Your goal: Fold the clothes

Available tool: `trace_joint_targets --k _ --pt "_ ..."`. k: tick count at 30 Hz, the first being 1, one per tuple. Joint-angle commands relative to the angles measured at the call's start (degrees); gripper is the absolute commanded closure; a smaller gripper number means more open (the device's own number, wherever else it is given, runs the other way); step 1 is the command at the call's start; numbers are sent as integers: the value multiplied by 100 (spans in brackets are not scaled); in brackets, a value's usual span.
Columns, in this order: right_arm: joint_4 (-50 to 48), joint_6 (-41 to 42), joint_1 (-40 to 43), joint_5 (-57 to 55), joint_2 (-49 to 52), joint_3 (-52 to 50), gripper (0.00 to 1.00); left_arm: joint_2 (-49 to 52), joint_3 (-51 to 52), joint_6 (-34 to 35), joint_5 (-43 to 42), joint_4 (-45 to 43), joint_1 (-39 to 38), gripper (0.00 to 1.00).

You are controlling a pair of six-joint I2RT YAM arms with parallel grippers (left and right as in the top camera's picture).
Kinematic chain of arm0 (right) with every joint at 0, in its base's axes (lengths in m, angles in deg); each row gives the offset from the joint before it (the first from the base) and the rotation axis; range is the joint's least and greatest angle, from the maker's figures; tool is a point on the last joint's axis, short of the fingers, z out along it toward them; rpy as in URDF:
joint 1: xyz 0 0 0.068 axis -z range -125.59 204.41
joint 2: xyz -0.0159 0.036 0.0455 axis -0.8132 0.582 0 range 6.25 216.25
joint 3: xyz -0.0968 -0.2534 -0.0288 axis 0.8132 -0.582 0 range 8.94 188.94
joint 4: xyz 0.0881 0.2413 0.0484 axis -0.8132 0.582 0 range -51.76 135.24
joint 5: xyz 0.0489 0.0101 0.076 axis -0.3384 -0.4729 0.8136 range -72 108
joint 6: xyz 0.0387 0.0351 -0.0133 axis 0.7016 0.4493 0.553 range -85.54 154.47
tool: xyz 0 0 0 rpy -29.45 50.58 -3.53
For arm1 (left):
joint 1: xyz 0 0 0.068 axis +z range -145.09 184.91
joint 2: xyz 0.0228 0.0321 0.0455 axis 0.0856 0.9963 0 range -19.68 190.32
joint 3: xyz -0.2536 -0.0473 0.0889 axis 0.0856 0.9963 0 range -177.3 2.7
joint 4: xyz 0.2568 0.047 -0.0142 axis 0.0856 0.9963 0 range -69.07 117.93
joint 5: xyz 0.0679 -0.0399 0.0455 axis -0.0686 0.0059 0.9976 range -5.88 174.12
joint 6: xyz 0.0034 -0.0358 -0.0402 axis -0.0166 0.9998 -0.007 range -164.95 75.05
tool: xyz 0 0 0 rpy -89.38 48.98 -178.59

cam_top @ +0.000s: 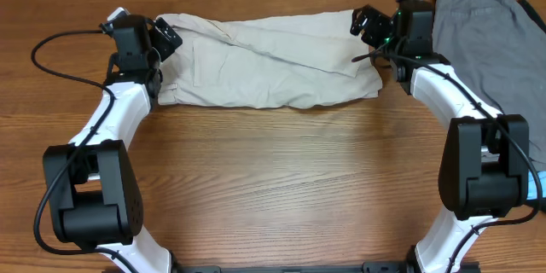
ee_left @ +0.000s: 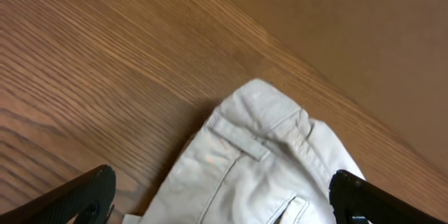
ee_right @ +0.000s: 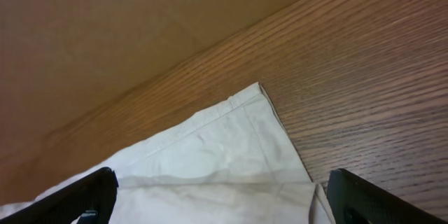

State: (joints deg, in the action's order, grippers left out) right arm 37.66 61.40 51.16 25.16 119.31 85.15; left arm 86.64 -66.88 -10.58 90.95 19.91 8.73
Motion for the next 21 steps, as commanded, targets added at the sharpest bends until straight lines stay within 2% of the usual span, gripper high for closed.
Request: trace_joint_targets --k 1,6,8,9,11,12,14,15,17,21 --pt "286 -354 20 -26 -120 225 0 37 -461 -400 -131 315 -13 0" --pt "1714 -1368 -160 542 -280 802 0 37 -1429 -1626 -955 1860 -155 0" --pt "2017 -1554 -313 514 -280 841 9 37 -1604 -2122 -857 2288 -341 0" --pt "2181 -1572 -387 490 -264 841 21 37 -1613 -2173 -688 2511 -446 1" --pt "2448 -1591 -468 494 -245 839 49 44 -1593 -2022 -614 2793 -476 18" --pt "2594 -1593 -516 494 -240 839 61 44 -1576 -1816 -625 2922 -457 24" --pt "2774 -1596 -590 496 -238 839 72 44 -1569 -1563 -623 3049 -402 38" --pt "2885 -1626 -658 498 -234 839 78 44 -1569 -1432 -627 3108 -358 57" --pt "3008 -1751 -763 498 -212 839 83 44 -1569 -1364 -627 3136 -330 70" --pt "3141 -1845 -1012 496 -105 839 87 44 -1569 -1331 -627 3174 -323 86"
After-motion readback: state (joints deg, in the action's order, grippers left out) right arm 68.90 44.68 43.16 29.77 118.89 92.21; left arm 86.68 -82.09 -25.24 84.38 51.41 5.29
